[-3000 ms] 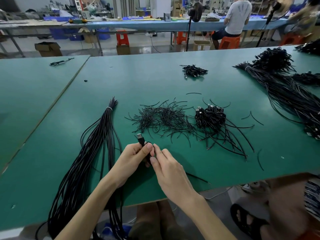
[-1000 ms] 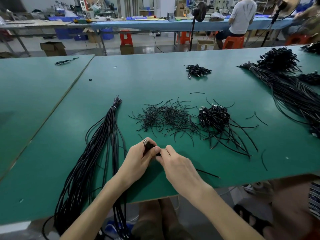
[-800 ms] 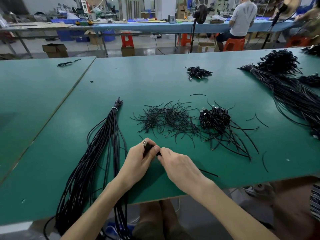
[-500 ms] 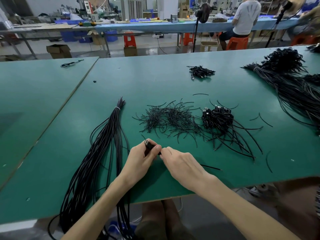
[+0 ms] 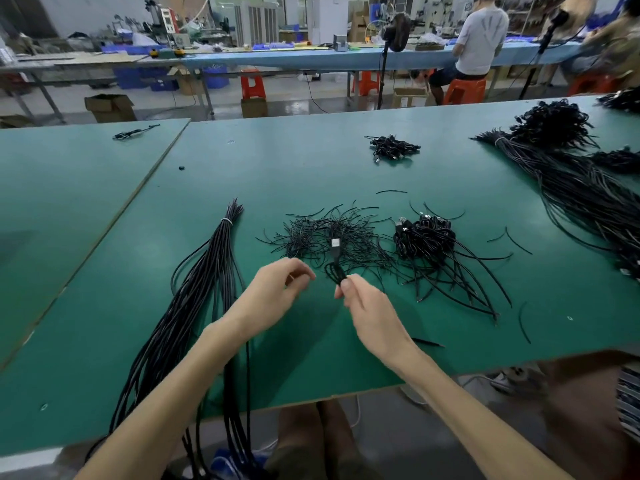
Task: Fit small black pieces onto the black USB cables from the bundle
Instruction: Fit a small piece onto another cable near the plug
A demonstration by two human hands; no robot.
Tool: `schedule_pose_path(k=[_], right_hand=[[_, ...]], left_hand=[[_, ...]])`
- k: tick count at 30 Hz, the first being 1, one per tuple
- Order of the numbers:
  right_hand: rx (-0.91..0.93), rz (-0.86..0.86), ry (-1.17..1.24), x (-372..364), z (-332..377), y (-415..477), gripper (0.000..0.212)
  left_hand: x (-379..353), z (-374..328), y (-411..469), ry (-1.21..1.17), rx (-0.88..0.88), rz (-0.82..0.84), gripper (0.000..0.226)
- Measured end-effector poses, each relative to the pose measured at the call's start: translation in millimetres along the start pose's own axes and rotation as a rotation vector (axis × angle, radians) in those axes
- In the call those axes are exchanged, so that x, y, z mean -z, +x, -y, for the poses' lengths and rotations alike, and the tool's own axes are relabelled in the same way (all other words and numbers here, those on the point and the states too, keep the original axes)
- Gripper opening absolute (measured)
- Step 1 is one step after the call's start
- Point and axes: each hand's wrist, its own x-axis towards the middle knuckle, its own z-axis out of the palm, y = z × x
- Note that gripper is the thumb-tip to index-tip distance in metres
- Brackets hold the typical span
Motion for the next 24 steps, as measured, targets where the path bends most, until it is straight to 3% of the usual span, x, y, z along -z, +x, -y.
schedule_pose_path(k=[4, 9, 15, 24], right_hand=[[-0.115, -0.078, 0.242, 3.1, -5.0, 4.8, 0.037], [-0.127, -0.116, 0.293, 3.0, -7.0, 6.1, 0.037], [-0.138, -0.122, 0.327, 2.2, -9.7, 6.9, 0.037], [-0.143, -0.123, 0.323, 1.0, -12.1, 10.2, 0.036]], left_hand=[[-13.9, -11.5, 33.3, 0.187, 0.038, -0.024, 0.011], [-33.5, -27.6, 61.5, 0.258, 0.143, 0.01, 0.023], [-42.1, -28.3, 62.9, 0.308, 0.134, 0.006, 0.018], [-22.9, -13.6, 44.0, 0.039, 0.221, -0.237, 0.014]])
